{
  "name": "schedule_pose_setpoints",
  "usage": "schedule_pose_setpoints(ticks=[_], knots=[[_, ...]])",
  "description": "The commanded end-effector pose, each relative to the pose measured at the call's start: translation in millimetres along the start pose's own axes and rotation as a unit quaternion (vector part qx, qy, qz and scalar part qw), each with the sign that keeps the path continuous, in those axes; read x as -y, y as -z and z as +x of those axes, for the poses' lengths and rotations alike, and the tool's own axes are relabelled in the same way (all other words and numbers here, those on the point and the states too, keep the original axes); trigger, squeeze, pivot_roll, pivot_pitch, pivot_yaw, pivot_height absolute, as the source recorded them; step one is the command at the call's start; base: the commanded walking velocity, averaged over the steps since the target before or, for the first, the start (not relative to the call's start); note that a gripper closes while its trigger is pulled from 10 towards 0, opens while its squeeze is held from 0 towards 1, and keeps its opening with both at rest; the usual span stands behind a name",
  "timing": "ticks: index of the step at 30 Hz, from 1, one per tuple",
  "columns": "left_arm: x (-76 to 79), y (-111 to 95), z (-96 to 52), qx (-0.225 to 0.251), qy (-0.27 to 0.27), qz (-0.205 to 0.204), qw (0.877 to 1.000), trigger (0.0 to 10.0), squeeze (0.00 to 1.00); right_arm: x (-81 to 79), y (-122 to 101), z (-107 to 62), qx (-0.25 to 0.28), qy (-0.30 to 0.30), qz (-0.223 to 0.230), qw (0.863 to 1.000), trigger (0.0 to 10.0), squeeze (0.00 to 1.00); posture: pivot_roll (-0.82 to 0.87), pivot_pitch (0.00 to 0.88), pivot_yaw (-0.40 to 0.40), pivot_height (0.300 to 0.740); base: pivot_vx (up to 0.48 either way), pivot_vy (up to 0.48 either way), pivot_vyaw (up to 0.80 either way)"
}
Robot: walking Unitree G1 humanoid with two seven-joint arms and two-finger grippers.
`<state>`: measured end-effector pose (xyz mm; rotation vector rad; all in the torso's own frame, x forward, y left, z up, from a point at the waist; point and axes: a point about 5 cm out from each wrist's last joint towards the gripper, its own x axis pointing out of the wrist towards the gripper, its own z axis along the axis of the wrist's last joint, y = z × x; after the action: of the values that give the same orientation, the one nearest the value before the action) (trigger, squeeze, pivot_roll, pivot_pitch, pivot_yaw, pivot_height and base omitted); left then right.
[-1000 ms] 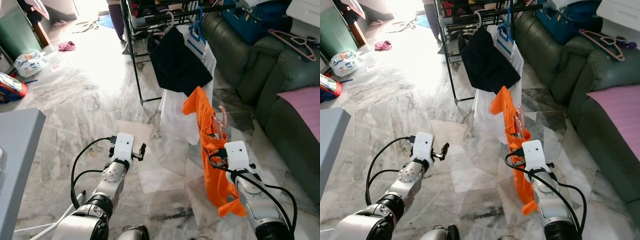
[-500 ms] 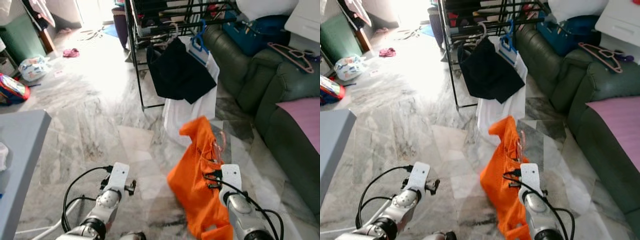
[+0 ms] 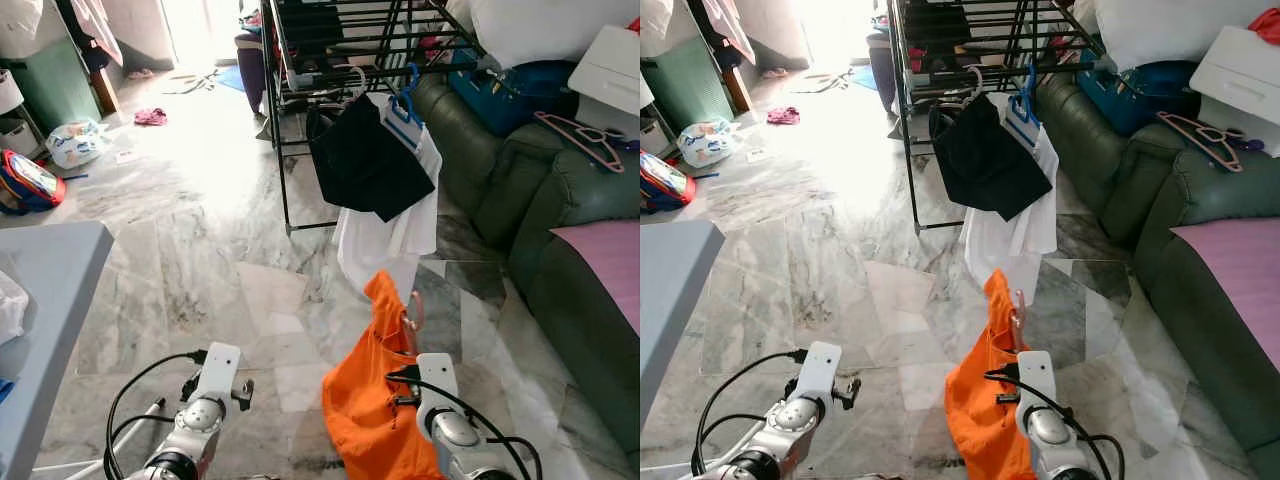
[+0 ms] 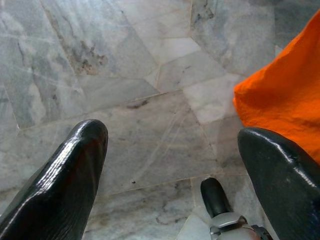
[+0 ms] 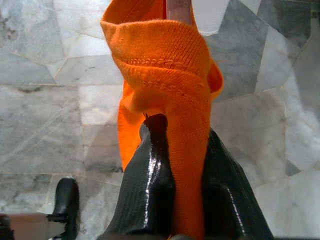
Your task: Hang hanger
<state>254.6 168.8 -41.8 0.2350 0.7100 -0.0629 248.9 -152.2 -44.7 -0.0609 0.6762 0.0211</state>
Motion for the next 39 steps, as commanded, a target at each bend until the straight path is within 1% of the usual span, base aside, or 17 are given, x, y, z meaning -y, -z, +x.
schedule_pose_setpoints(ticks=[1,3,5,10,14,24,29,34,36,39], knots=[[-1.5,3,-0.5,-0.007,0.002,0.001,1.000,10.0,0.00,-1.6,0,0.0,0.000,0.001,0.001,1.000,10.0,0.00,0.00,0.000,0.001,0.740,0.000,0.000,0.00],[-1.0,5,-0.9,-0.010,0.004,0.004,1.000,10.0,0.00,-4.2,1,-0.1,-0.001,-0.009,-0.005,1.000,10.0,0.00,0.00,0.000,0.002,0.740,0.000,0.000,0.00],[0.8,8,-1.8,-0.014,0.014,0.020,1.000,10.0,0.00,-5.7,3,-0.3,-0.005,-0.008,-0.007,1.000,10.0,0.00,0.00,0.000,0.006,0.740,0.000,0.000,0.00],[1.8,15,-3.6,-0.025,0.025,0.050,0.998,10.0,0.00,-3.9,5,-0.8,-0.010,-0.003,-0.007,1.000,10.0,0.00,0.00,0.000,0.012,0.740,0.000,0.000,0.00],[1.7,19,-4.4,-0.029,0.028,0.058,0.997,10.0,0.00,-3.6,9,-1.9,-0.019,-0.004,-0.009,1.000,10.0,0.00,0.00,0.000,0.012,0.740,0.000,0.000,0.00],[-0.4,26,-6.4,-0.039,0.026,0.058,0.997,10.0,0.00,-1.9,20,-4.7,-0.040,-0.004,-0.011,0.999,10.0,0.00,-0.01,0.000,0.019,0.740,0.000,0.000,0.00],[-4.0,25,-6.1,-0.041,0.018,0.046,0.998,10.0,0.00,-0.5,29,-7.3,-0.055,0.002,-0.008,0.998,10.0,0.00,-0.01,0.000,0.026,0.740,0.000,0.000,0.00],[-3.8,23,-5.6,-0.039,0.029,0.055,0.997,10.0,0.00,-0.5,33,-8.8,-0.063,0.003,-0.007,0.998,10.0,0.00,-0.02,0.000,0.031,0.740,0.000,0.000,0.00],[-3.5,22,-5.4,-0.037,0.032,0.048,0.998,10.0,0.00,-0.3,35,-9.3,-0.065,0.003,-0.007,0.998,10.0,0.00,-0.02,0.000,0.033,0.740,0.000,0.000,0.00],[-2.7,22,-5.4,-0.034,0.039,0.050,0.997,10.0,0.00,0.1,37,-10.1,-0.068,0.004,-0.006,0.998,10.0,0.00,-0.02,0.000,0.037,0.740,0.000,0.000,0.00]])
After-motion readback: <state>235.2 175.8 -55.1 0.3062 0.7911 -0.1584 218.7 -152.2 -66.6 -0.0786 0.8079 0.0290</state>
